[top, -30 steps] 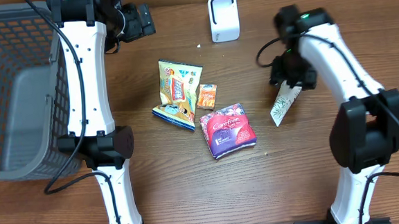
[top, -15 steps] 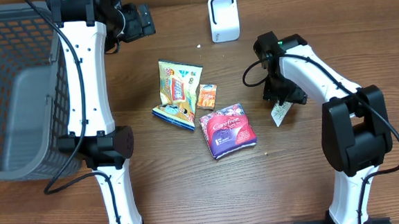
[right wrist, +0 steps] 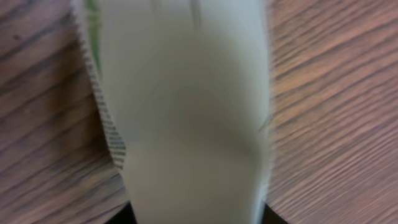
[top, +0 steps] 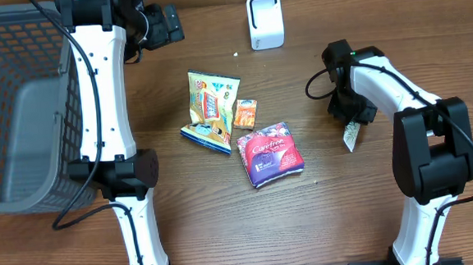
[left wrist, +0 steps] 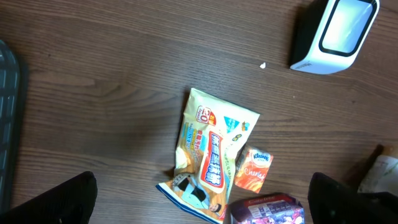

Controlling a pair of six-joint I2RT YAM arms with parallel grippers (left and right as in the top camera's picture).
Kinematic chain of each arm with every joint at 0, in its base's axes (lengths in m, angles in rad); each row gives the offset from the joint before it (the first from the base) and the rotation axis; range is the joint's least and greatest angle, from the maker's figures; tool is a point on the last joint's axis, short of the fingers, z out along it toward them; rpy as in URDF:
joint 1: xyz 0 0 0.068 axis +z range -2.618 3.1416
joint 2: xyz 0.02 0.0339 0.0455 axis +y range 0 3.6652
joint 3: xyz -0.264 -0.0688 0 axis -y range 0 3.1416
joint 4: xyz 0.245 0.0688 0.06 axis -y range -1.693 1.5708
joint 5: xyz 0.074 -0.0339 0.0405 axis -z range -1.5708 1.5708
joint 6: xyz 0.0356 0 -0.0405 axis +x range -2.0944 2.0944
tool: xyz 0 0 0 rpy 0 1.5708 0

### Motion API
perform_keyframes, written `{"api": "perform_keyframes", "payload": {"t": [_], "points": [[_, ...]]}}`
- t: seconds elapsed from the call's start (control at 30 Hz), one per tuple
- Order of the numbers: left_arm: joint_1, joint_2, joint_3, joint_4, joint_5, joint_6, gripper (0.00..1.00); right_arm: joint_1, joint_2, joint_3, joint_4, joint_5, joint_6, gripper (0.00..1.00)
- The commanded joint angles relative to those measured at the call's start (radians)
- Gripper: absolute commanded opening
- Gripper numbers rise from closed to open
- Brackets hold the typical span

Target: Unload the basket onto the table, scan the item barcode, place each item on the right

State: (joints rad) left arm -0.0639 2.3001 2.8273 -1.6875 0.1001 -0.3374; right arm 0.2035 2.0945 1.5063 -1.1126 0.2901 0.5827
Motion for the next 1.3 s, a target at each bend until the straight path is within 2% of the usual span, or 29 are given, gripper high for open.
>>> {"api": "perform_keyframes", "payload": {"t": [0.0, 0.07, 0.3, 0.33, 0.5, 0.67, 0.77, 0.8, 0.9, 1.0, 1.07, 1.2, 1.27], "points": [[0.001, -0.009, 0.006, -0.002, -0.004, 0.001, 1.00, -0.003, -0.020, 0.080, -0.012, -0.085, -0.053, 0.23], [0.001, -0.009, 0.006, -0.002, -0.004, 0.001, 1.00, -0.003, -0.020, 0.135, -0.021, -0.185, -0.090, 0.18], [0.001, -0.009, 0.006, -0.002, -0.004, 0.001, 1.00, -0.003, -0.028, 0.277, -0.036, -0.509, -0.195, 0.19], [0.001, -0.009, 0.006, -0.002, -0.004, 0.000, 1.00, -0.003, -0.029, 0.285, -0.017, -0.632, -0.223, 0.18], [0.001, -0.009, 0.006, -0.002, -0.004, 0.000, 0.99, 0.003, -0.024, 0.280, 0.029, -0.955, -0.346, 0.18], [0.001, -0.009, 0.006, -0.002, -0.004, 0.000, 1.00, 0.016, -0.022, 0.251, 0.071, -1.110, -0.348, 0.18], [0.001, -0.009, 0.006, -0.002, -0.004, 0.000, 1.00, 0.038, -0.022, 0.166, 0.122, -1.213, -0.347, 0.18], [0.001, -0.009, 0.006, -0.002, -0.004, 0.000, 1.00, 0.044, -0.022, 0.143, 0.135, -1.228, -0.344, 0.18], [0.001, -0.009, 0.006, -0.002, -0.004, 0.000, 0.99, 0.056, -0.022, 0.093, 0.151, -1.223, -0.344, 0.30], [0.001, -0.009, 0.006, -0.002, -0.004, 0.000, 0.99, 0.056, -0.022, 0.079, 0.145, -1.223, -0.344, 0.32], [0.001, -0.010, 0.006, -0.002, -0.004, 0.001, 1.00, 0.056, -0.022, 0.079, 0.138, -1.222, -0.344, 0.39], [0.001, -0.010, 0.006, -0.002, -0.004, 0.000, 1.00, 0.048, -0.022, 0.079, 0.119, -1.164, -0.344, 0.41], [0.001, -0.009, 0.006, -0.002, -0.004, 0.000, 1.00, 0.031, -0.022, 0.079, 0.112, -1.118, -0.344, 0.47]]}}
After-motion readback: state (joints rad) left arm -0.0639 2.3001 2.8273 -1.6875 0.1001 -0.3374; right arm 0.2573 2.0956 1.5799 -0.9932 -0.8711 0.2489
